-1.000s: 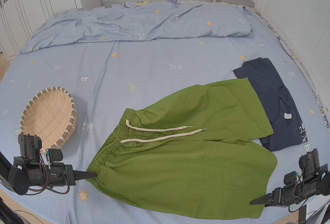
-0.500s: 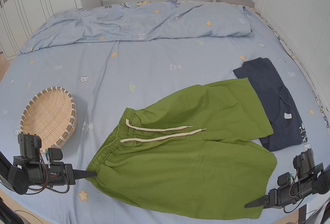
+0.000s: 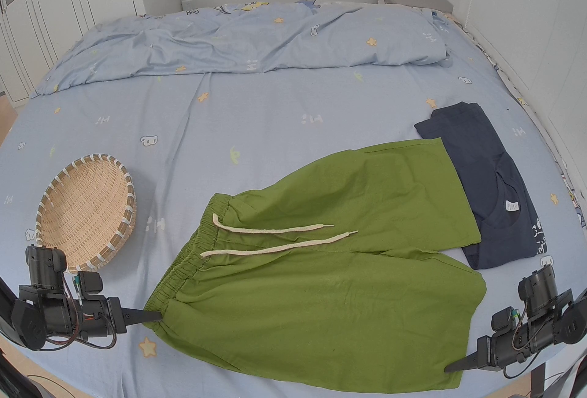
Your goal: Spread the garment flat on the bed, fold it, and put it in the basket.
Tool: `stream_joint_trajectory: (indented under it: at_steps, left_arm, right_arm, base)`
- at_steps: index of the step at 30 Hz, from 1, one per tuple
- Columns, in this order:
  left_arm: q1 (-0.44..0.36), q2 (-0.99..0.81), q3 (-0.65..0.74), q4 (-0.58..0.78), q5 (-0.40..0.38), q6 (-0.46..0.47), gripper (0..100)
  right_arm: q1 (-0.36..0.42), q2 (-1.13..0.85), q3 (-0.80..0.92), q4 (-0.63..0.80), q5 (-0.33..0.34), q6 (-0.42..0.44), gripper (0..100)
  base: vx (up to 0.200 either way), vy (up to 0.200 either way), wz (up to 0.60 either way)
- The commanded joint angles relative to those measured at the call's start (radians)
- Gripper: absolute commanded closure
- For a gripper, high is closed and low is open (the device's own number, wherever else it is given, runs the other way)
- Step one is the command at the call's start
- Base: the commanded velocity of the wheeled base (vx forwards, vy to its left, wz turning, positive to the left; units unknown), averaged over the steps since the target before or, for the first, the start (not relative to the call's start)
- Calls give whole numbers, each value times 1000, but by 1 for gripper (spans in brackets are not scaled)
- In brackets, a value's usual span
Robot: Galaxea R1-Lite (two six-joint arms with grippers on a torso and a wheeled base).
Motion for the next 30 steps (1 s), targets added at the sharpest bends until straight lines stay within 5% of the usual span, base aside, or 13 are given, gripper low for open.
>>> stream_joint_trajectory:
  at_steps: [1, 12, 22, 30]
  left_arm:
    - [55, -32, 48, 3, 1, 4, 100]
    - [112, -90, 147, 17, 5, 8, 100]
    - [126, -221, 146, 313, 15, 73, 100]
    - [129, -175, 147, 362, 15, 154, 100]
  right_arm:
    - [-8, 3, -29, 4, -1, 0, 100]
    - [-22, 61, -142, 18, -2, -7, 100]
    - [-126, 117, -230, 150, -2, -139, 100]
    - [-135, 112, -222, 164, -2, -173, 100]
  base:
    - [0, 0, 0]
    - [0, 0, 0]
    - [0, 0, 0]
    - [0, 0, 0]
